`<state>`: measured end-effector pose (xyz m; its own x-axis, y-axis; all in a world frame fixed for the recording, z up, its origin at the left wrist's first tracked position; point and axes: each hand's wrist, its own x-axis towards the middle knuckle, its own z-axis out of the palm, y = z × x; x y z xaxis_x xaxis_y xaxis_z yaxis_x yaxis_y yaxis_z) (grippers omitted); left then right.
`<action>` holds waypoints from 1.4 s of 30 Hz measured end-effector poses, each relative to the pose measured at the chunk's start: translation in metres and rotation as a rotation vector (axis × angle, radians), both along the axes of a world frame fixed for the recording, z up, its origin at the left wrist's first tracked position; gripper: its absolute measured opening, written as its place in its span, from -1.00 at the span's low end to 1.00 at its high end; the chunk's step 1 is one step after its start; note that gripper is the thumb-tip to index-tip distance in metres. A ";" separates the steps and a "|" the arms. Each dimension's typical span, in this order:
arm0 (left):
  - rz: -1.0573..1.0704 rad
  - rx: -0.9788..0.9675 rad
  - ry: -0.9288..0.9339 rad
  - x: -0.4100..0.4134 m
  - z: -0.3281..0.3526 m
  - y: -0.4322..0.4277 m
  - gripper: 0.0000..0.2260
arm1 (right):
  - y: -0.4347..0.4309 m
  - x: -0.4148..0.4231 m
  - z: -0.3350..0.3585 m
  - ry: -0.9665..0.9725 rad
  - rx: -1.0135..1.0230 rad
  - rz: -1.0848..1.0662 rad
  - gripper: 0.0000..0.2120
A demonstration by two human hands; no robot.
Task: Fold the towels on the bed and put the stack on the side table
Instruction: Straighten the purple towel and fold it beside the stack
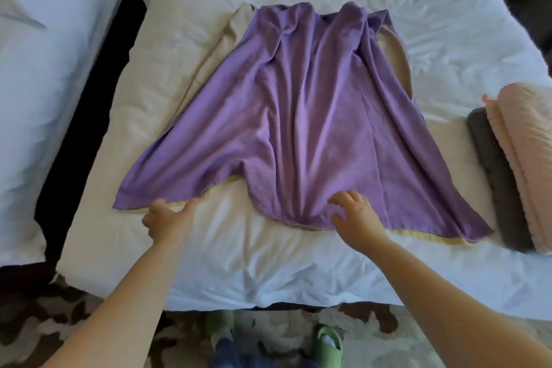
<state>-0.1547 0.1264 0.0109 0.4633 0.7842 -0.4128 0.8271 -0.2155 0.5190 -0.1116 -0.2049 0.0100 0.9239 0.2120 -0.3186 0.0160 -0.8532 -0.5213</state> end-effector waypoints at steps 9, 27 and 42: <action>0.213 -0.120 0.047 0.024 -0.057 0.140 -0.25 | 0.175 0.025 -0.032 -0.120 -0.017 0.033 -0.46; 0.086 -0.834 -0.187 0.013 -0.044 0.203 -0.89 | 0.291 0.026 -0.050 -0.340 -0.276 0.309 -0.79; -0.106 -0.234 -0.069 -0.025 -0.052 0.281 -0.55 | 0.348 0.014 -0.029 0.324 0.139 0.419 -0.84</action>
